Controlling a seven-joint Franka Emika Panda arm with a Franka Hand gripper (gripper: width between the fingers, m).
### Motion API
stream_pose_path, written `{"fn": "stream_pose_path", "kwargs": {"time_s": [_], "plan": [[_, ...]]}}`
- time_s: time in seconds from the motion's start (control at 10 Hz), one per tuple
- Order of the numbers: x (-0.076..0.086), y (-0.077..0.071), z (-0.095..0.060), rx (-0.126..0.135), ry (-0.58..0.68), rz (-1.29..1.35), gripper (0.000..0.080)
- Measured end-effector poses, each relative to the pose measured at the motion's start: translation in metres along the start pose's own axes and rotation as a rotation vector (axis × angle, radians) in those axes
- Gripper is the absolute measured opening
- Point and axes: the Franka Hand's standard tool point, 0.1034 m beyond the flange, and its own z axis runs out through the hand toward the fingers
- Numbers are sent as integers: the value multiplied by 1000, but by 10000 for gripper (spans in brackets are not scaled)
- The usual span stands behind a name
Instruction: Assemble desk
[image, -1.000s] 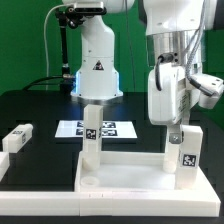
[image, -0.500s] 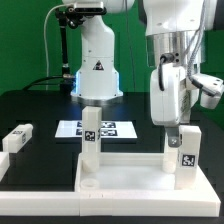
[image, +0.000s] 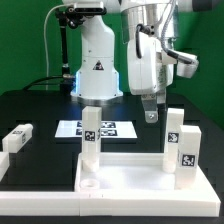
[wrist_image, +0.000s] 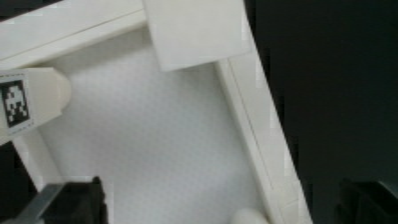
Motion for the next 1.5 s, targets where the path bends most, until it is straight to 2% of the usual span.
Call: {"fn": "stream_pose_path", "kwargs": {"time_s": [0.3,0.4,0.5,0.7,0.8,0.9,1.3,1.4,1.5], "plan": [[1,0,0,3,1,-17,649],[12,0,-4,32,5,-95,649],[27,8,-11,47,2,-118,649],[63,20,-31,50,3,-338,649],[69,18,-33,53,8,-398,649],[64,17,-30,50,13,-459,649],[69,17,-30,49,22,-770,649],[90,20,-33,63,26,-903,649],[115,25,-39,55,32,-1040,649]]}}
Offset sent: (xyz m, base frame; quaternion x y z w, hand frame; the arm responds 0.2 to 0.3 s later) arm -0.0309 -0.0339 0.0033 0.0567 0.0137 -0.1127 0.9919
